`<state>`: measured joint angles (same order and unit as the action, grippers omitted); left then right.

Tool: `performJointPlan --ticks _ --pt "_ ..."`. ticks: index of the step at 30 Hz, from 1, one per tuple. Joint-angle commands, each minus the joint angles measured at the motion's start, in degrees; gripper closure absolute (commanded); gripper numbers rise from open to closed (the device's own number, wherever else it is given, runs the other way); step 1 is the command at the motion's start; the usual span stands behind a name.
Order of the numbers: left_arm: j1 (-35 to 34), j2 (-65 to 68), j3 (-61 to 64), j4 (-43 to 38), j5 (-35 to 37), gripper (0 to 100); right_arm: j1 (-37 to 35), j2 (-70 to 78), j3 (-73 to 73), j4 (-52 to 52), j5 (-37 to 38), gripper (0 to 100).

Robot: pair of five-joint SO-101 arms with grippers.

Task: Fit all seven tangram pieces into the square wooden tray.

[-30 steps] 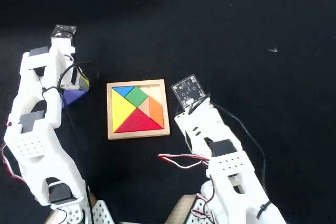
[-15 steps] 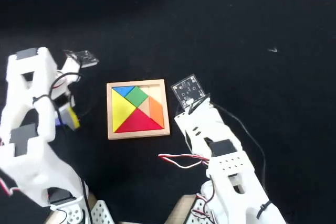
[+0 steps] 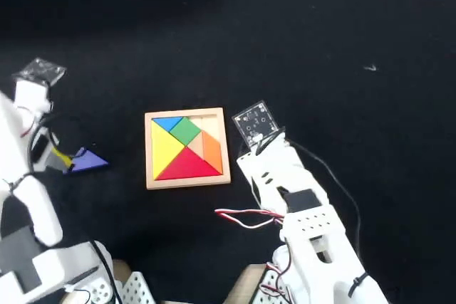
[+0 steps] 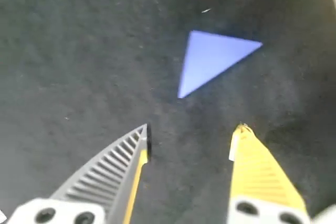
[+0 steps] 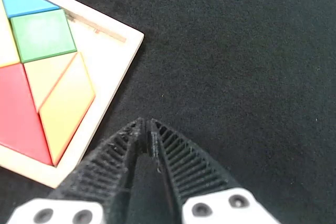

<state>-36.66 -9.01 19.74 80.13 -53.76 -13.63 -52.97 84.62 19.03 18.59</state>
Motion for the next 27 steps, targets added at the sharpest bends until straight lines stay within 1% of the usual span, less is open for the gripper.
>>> performJointPlan --ticks 1,4,6,8,11,13,21,24,27 --pt "-1.0 -6.2 12.5 -8.9 2.8 74 0.6 -1.4 0.5 -1.2 -0.1 98.7" --pt "-1.5 -8.7 18.7 -10.7 14.2 74 0.6 -1.4 0.5 -1.3 -0.1 98.7" --pt "-3.5 -9.4 21.7 -14.5 21.1 74 0.6 -1.3 0.5 -1.4 -0.1 98.7" --pt "-5.3 -9.4 24.3 -19.9 25.0 74 0.6 -1.3 0.5 -1.4 -0.1 98.7" --pt "-6.1 -9.3 28.6 -28.0 25.0 74 0.6 -1.3 0.5 -1.4 -0.1 98.6" --pt "-5.7 -9.3 30.5 -31.0 25.0 74 0.6 -1.3 0.5 -1.4 -0.1 98.6" --pt "-6.0 -8.7 31.1 -37.5 25.1 74 0.6 -1.3 0.6 -1.3 -0.1 98.5" --pt "-5.8 -5.5 30.0 -39.8 25.3 74 0.6 -1.3 0.6 -1.2 -0.1 98.5" --pt "-6.2 0.0 26.6 -39.6 25.5 74 0.6 -1.3 0.6 -1.1 -0.1 98.5"
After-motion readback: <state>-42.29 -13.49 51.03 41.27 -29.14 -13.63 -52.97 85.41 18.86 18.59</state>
